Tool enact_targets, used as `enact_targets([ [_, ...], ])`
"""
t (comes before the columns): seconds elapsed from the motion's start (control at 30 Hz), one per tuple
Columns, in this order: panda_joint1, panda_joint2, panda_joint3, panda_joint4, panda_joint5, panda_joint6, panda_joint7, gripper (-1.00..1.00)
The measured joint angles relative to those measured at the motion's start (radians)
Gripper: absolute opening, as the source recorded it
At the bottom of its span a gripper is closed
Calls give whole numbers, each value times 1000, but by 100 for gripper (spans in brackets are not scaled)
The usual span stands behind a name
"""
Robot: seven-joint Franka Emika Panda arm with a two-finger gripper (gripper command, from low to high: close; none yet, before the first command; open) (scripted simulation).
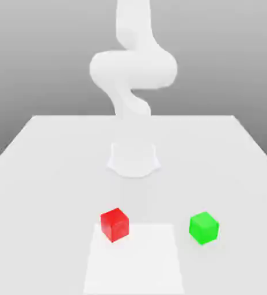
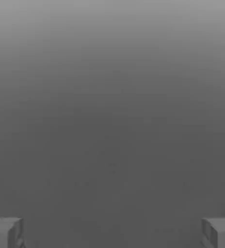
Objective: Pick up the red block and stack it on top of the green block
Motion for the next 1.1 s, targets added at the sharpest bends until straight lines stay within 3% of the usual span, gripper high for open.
enact_targets([
  [0.5, 65, 478, -192, -471, -88, 368, -496, 0],
  [0.63, 88, 708, -210, -543, 10, 543, -683, 0],
  [0.77, 15, 870, -105, -529, 155, 675, -799, 0],
  [0.8, -18, 905, -68, -524, 175, 706, -814, -100],
  [1.0, -35, 923, -50, -521, 182, 719, -820, -100],
  [1.1, -7, 861, -91, -531, 131, 668, -782, -100],
])
